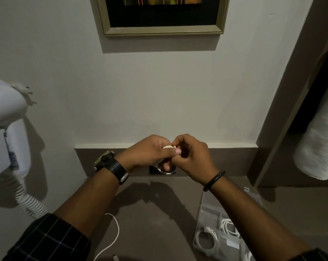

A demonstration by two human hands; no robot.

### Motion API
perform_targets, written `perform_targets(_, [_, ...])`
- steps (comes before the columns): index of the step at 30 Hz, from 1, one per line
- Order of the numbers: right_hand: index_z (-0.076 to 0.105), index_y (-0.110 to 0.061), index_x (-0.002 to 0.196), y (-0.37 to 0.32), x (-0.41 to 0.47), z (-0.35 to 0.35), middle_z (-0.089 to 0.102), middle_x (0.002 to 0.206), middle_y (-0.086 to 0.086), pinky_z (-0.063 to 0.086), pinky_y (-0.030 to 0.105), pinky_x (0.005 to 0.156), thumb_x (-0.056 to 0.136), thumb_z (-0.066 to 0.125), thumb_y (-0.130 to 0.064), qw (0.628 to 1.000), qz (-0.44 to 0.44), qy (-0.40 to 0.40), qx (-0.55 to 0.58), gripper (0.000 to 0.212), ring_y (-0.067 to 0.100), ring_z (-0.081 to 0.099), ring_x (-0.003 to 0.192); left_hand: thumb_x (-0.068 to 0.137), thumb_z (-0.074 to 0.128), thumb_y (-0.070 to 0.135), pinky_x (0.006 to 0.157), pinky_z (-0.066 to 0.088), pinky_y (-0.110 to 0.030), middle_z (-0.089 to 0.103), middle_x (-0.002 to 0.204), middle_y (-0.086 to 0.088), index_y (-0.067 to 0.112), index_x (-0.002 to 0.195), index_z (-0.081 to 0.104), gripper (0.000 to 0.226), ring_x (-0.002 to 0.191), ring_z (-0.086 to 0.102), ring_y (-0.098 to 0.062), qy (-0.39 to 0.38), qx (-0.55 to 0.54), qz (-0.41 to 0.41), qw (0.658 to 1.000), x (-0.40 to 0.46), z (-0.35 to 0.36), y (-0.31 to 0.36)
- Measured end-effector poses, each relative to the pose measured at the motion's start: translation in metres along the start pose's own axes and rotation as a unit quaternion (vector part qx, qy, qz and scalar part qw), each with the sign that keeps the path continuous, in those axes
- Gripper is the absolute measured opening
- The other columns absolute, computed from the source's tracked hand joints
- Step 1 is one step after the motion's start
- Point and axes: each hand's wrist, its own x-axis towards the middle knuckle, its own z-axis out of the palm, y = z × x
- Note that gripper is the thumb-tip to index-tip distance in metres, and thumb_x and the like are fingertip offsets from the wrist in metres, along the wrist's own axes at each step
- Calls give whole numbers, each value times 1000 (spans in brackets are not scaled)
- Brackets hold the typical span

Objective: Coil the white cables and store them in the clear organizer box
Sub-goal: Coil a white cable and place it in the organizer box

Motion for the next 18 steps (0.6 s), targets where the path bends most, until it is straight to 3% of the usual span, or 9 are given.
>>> perform_targets(5, [60, -17, 78, 7, 2, -10, 52, 55, -12, 38, 7, 49, 73, 66, -17, 996, -34, 38, -79, 8, 1, 50, 56, 85, 63, 41, 54, 47, -20, 67, 62, 3, 18, 73, 65, 25, 57, 61, -6, 206, 200, 144, 947, 2, 24, -4])
perform_targets(8, [60, -20, 75, 10, -1, -15, 55, 56, -8, 39, 10, 49, 75, 63, -23, 997, -17, 30, -68, 4, 4, 49, 54, 88, 61, 34, 57, 46, -31, 66, 67, -4, 11, 77, 66, 26, 62, 58, -16, 264, 271, 225, 898, 6, 34, -6])
perform_targets(10, [62, -18, 75, 13, -3, -18, 62, 62, 9, 43, 19, 52, 76, 62, -22, 999, 30, 21, 5, 4, 8, 50, 55, 88, 62, 31, 56, 46, -32, 66, 65, -5, 10, 75, 66, 24, 59, 59, -17, 282, 223, 238, 903, 8, 41, -8])
perform_targets(12, [63, -11, 76, 18, -5, -23, 61, 67, 21, 45, 31, 54, 79, 60, -12, 992, 76, 15, 98, 5, 19, 51, 58, 87, 63, 34, 51, 44, -26, 62, 56, 1, 13, 71, 64, 26, 50, 56, -12, 277, 106, 186, 937, 12, 52, -10])
perform_targets(14, [63, -3, 79, 26, -11, -27, 60, 68, 20, 45, 32, 55, 81, 60, -5, 983, 107, 14, 145, 3, 19, 52, 57, 86, 62, 39, 47, 42, -24, 55, 46, 7, 12, 68, 61, 32, 42, 50, -9, 243, -22, 96, 965, 18, 60, -11])
perform_targets(16, [62, -1, 81, 33, -17, -29, 62, 72, 25, 48, 33, 54, 82, 60, -3, 982, 117, 12, 146, 2, 21, 56, 57, 85, 63, 41, 48, 41, -24, 53, 44, 9, 11, 69, 60, 34, 41, 47, -8, 205, -122, 34, 971, 23, 66, -14])
perform_targets(18, [61, -4, 80, 39, -23, -31, 64, 71, 24, 52, 33, 50, 83, 60, -5, 986, 114, 13, 123, 4, 21, 57, 53, 84, 65, 39, 51, 45, -25, 58, 49, 8, 13, 70, 62, 30, 45, 52, -8, 191, -131, 25, 972, 25, 73, -17])
